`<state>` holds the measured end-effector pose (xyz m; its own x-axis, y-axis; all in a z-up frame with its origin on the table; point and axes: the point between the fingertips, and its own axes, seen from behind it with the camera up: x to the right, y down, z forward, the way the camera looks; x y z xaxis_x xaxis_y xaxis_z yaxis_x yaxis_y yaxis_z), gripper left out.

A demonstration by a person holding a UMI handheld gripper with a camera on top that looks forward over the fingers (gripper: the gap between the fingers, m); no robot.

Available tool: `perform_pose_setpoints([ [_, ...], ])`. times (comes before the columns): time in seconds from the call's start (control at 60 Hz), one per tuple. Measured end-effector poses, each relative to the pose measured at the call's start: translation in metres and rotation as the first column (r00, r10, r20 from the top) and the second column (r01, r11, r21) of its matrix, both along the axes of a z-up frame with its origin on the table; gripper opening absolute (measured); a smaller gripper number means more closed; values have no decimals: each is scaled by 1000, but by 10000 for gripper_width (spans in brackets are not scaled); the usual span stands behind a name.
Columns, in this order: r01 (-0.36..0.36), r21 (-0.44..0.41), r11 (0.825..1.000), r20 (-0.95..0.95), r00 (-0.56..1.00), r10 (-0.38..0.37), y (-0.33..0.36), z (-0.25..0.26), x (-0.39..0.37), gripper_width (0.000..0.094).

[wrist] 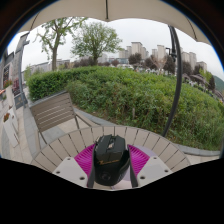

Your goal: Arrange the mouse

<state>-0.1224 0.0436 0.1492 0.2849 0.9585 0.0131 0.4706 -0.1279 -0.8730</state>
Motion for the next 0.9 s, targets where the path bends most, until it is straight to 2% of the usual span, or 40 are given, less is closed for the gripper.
perform_pose_setpoints([
  [0.05, 41, 10, 999, 9, 999, -41, 38, -15, -12, 499],
  [0.133, 81, -21, 996, 69, 994, -79, 88, -62, -22, 497],
  [0.25, 85, -72, 994, 172, 983, -71, 118, -135, -15, 507],
  [0.333, 44, -89, 995, 199, 980, -25, 115, -163, -9, 616],
  [0.367, 45, -79, 996, 200, 979, -29, 117, -164, -6, 669],
  [0.417, 68, -48, 997, 196, 979, -57, 123, -155, -4, 868],
  [0.45, 71, -24, 997, 189, 980, -65, 124, -144, 4, 838],
  [0.483, 69, -11, 998, 179, 982, -66, 120, -130, 11, 847],
  [0.633, 6, -56, 998, 130, 991, 1, 55, -45, 68, 847],
  [0.767, -32, -40, 999, 178, 983, 38, -1, 9, 141, 846],
  [0.9, 11, -67, 998, 219, 976, 4, -37, 49, 198, 853],
])
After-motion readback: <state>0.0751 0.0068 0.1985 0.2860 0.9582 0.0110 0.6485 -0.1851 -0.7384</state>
